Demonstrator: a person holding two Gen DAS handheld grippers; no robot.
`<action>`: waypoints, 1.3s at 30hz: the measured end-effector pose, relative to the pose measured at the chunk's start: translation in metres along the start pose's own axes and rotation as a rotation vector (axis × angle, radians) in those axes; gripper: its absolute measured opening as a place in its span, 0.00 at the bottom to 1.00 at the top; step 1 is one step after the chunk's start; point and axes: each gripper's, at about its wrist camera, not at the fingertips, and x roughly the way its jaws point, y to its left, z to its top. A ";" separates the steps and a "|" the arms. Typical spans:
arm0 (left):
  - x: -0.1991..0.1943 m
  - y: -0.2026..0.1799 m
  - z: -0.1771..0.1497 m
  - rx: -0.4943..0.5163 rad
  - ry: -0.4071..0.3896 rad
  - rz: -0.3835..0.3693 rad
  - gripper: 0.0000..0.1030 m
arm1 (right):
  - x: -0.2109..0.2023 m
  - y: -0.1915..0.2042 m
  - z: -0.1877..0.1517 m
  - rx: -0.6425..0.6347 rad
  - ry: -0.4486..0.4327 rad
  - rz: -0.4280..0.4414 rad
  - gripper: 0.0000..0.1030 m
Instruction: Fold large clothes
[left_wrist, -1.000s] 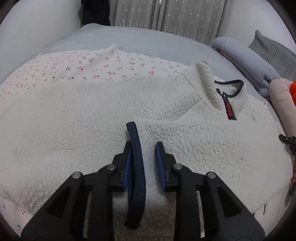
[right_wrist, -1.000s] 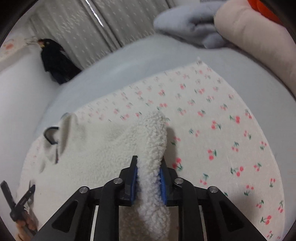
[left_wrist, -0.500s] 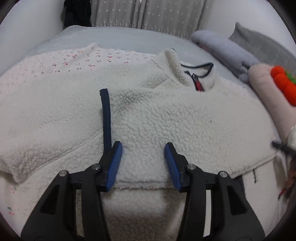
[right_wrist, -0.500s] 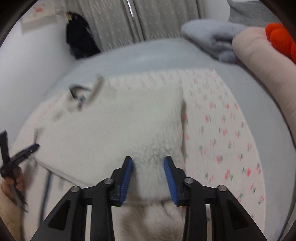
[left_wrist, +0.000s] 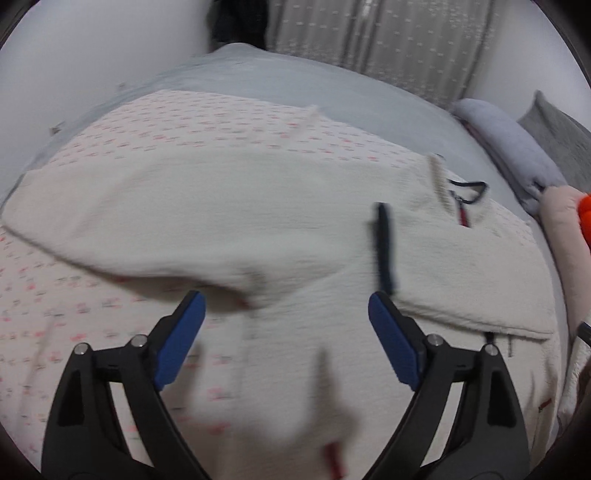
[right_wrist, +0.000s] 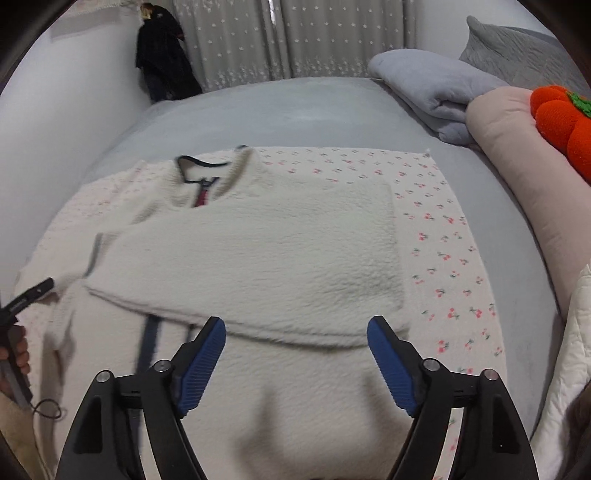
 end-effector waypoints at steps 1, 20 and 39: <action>-0.003 0.015 -0.001 -0.015 -0.001 0.018 0.89 | -0.007 0.006 -0.002 0.000 -0.014 0.025 0.83; 0.047 0.313 0.004 -0.580 -0.068 0.207 0.88 | 0.010 0.068 -0.022 -0.093 0.007 0.009 0.86; -0.042 0.215 0.088 -0.478 -0.358 -0.001 0.10 | 0.009 0.031 -0.013 0.050 -0.003 0.057 0.86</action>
